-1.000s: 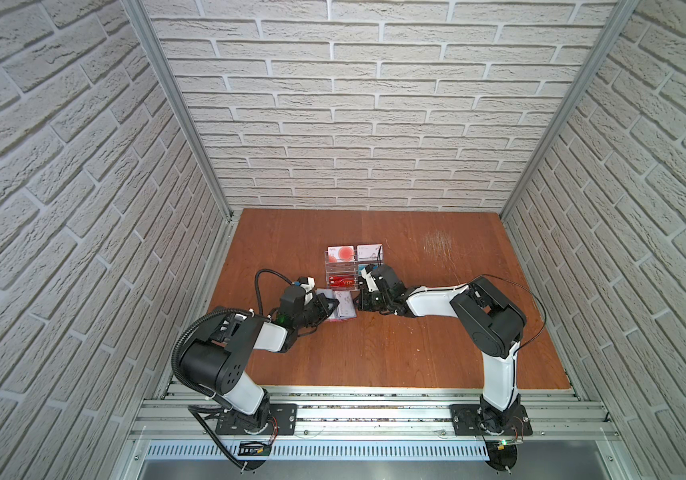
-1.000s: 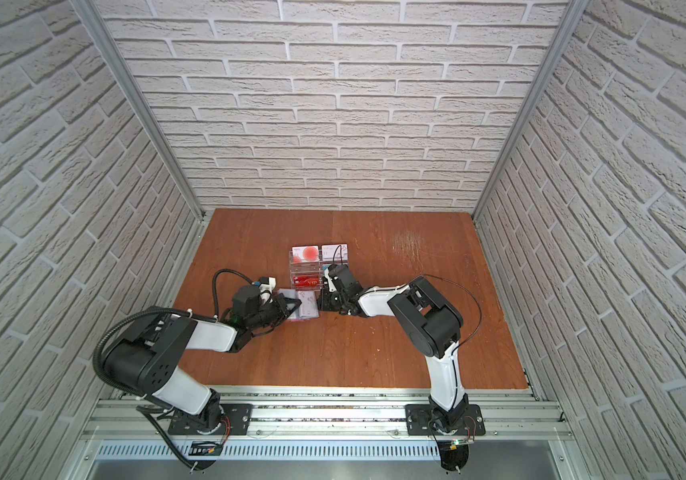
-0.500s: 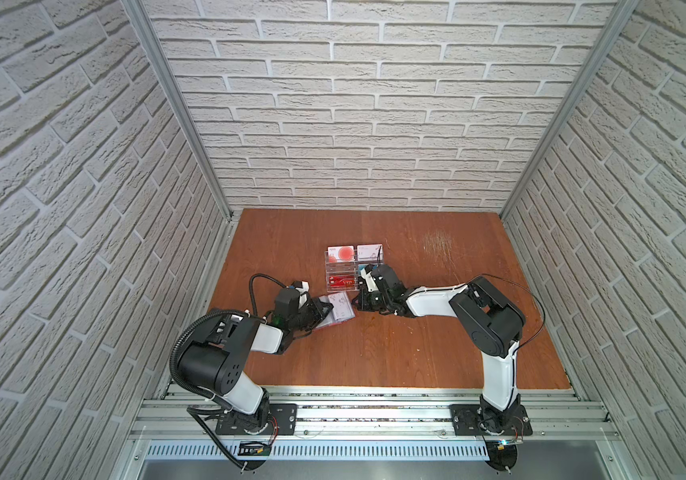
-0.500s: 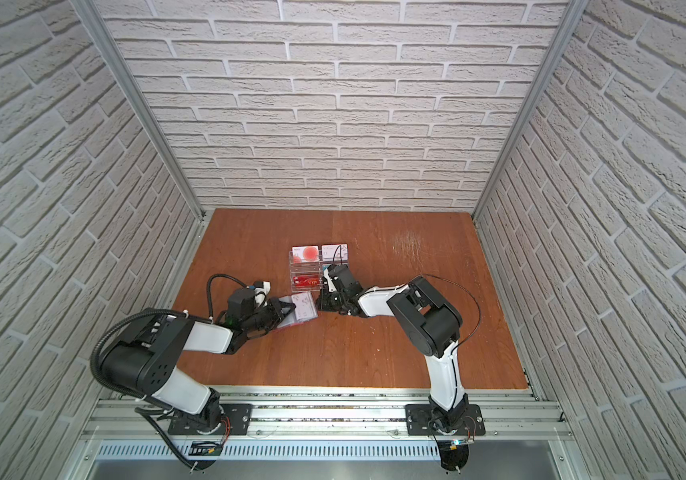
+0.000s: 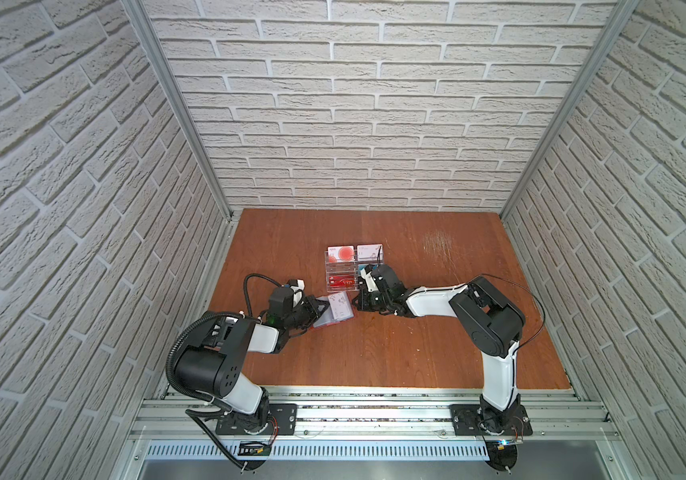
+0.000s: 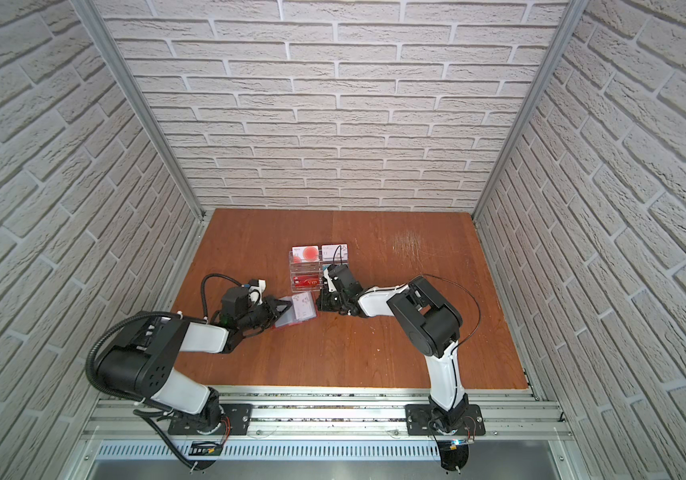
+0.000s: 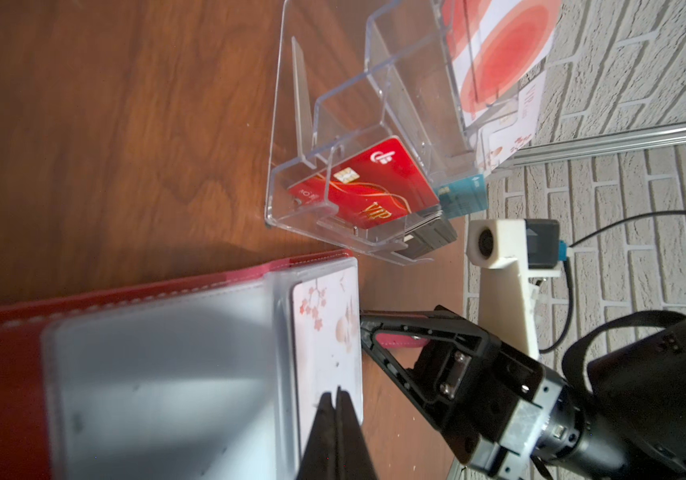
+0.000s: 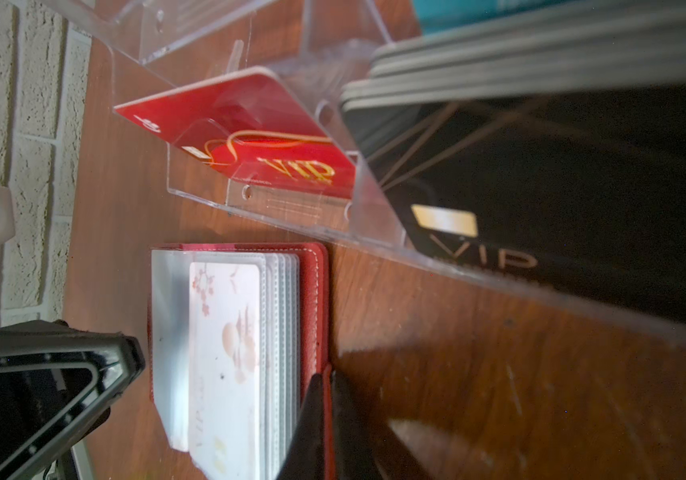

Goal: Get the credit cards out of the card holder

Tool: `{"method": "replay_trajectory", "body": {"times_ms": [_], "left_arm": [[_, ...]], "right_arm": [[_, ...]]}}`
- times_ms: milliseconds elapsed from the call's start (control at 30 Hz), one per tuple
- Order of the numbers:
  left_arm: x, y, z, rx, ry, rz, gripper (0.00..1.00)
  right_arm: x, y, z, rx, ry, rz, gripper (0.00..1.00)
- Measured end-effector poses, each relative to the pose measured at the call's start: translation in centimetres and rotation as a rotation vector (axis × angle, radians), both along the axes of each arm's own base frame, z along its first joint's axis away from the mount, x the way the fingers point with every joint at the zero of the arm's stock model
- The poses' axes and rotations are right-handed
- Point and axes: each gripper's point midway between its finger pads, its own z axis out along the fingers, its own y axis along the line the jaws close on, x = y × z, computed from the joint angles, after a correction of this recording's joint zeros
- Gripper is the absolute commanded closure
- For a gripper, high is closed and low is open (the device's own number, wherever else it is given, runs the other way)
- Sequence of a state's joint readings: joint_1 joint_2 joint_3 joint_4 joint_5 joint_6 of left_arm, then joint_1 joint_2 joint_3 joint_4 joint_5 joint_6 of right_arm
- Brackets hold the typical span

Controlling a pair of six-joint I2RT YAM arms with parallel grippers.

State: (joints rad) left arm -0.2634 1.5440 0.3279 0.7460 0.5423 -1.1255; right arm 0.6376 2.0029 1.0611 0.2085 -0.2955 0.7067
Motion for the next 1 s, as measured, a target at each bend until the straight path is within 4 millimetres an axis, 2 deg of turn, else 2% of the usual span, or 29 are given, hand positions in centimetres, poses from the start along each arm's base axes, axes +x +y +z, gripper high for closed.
{"method": "replay_trajectory", "body": {"times_ms": [67, 133, 200, 267, 333, 433, 600, 767, 1000], "left_arm": [[0.0, 0.0, 0.0, -0.001, 0.0, -0.001, 1.0], [0.0, 0.0, 0.0, 0.0, 0.003, -0.001, 1.0], [-0.1, 0.0, -0.2, 0.002, 0.012, 0.0, 1.0], [-0.2, 0.1, -0.5, 0.006, 0.023, 0.001, 0.93], [-0.3, 0.1, -0.8, 0.01, 0.034, 0.003, 0.82], [-0.5, 0.3, -1.3, 0.017, 0.061, 0.013, 0.75], [-0.5, 0.4, -1.7, 0.02, 0.078, 0.026, 0.7], [-0.3, 0.4, -2.1, 0.015, 0.095, 0.033, 0.69], [0.1, 0.2, -2.1, -0.007, 0.1, 0.044, 0.69]], "right_arm": [[0.0, 0.0, 0.0, 0.0, -0.002, 0.004, 0.9], [-0.1, 0.1, 0.2, -0.002, -0.008, 0.01, 0.8], [-0.6, 0.2, 0.6, -0.023, -0.019, 0.023, 0.76], [-1.4, 0.0, 0.8, -0.054, -0.017, 0.033, 0.72], [-2.0, 0.0, 1.2, -0.079, -0.022, 0.042, 0.68], [-2.3, -0.1, 1.5, -0.099, -0.026, 0.048, 0.68], [-2.5, -0.3, 1.1, -0.119, -0.014, 0.049, 0.68], [-1.7, 0.2, 0.8, -0.121, -0.015, 0.042, 0.79], [-1.3, 0.3, 0.3, -0.121, -0.005, 0.03, 0.91]]}}
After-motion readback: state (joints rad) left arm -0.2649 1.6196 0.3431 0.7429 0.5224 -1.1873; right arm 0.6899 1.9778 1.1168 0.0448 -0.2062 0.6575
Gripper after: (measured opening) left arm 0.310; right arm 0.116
